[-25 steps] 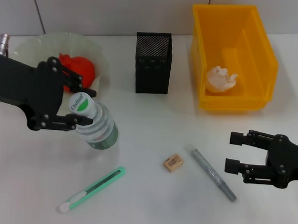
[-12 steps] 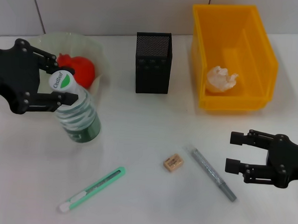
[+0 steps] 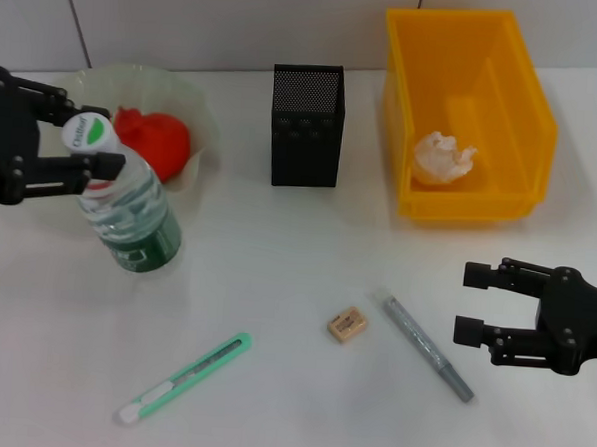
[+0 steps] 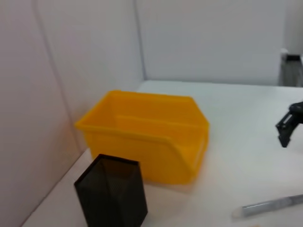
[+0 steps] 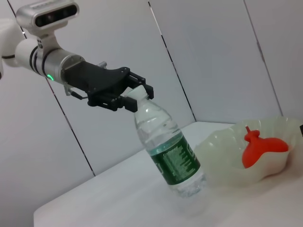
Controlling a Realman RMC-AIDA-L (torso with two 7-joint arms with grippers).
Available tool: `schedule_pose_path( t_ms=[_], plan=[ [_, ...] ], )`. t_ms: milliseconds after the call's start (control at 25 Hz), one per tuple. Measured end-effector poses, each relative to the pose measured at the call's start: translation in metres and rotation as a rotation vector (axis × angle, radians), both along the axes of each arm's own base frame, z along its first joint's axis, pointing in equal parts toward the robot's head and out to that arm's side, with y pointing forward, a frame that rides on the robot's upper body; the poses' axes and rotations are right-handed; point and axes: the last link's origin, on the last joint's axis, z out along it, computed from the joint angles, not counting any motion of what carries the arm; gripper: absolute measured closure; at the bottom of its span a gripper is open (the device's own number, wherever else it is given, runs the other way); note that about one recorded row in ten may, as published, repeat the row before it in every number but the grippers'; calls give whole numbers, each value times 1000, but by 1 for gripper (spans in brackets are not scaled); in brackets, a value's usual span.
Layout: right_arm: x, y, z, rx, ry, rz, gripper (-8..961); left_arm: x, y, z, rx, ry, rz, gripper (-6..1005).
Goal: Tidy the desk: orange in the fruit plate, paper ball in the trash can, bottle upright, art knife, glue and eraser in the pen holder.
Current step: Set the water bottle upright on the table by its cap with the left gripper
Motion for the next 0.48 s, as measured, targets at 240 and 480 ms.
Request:
schedule_pose_path(
  t_ms=[240, 480],
  plan=[
    [0, 0, 0, 1, 0, 1, 132, -12, 1, 0, 7, -19, 42, 500],
    [0, 0, 0, 2, -1, 3, 133, -22, 4, -4, 27, -28, 69, 494]
  ],
)
